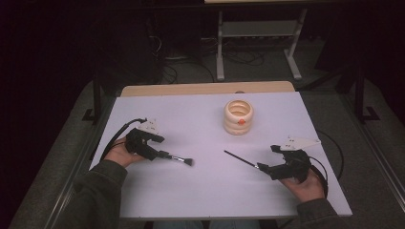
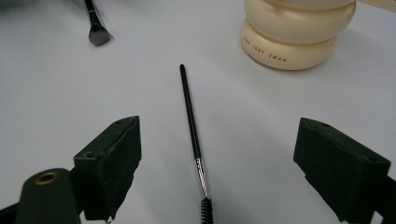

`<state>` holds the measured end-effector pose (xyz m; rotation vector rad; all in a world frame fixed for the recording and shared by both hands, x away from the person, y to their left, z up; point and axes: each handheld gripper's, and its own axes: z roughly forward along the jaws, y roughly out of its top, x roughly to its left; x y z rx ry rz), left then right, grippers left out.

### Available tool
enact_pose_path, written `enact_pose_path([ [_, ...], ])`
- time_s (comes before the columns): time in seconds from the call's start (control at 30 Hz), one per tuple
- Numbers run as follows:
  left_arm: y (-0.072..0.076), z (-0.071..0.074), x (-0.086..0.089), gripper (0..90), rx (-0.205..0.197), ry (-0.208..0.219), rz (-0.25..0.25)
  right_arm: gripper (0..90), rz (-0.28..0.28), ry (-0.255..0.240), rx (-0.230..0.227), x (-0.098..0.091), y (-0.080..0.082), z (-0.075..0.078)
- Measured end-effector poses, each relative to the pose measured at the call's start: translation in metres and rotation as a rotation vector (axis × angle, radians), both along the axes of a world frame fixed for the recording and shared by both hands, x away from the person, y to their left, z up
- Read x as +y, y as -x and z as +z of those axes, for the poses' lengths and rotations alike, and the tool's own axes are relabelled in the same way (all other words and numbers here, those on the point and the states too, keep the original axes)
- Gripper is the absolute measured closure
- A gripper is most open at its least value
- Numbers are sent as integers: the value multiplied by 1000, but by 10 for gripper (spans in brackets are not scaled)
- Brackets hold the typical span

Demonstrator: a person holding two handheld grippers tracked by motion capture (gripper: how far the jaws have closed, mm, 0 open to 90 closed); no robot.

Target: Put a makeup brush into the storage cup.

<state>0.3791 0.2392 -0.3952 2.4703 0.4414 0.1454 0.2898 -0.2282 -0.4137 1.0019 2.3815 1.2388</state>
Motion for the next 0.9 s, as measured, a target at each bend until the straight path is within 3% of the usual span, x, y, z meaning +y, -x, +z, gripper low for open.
enact_pose_path([
  [0.23, -9, -14, -10, 434, 44, -63, -58, 143, 0, -10, 1, -2, 0, 0],
  [0.47, -12, -24, -15, 514, 50, -109, -110, 143, 7, -7, 15, -1, -1, -1],
  [0.6, -12, -26, -17, 554, 55, -116, -125, 143, 9, -4, 8, -1, -1, 0],
  [0.63, -13, -27, -17, 573, 62, -134, -140, 143, 11, -11, 12, -2, -2, -1],
  [0.77, -13, -27, -18, 590, 76, -111, -136, 143, 9, -8, 21, -1, -2, -1],
  [0.9, -14, -30, -20, 630, 79, -142, -167, 145, 15, -8, 13, 0, 0, 0],
])
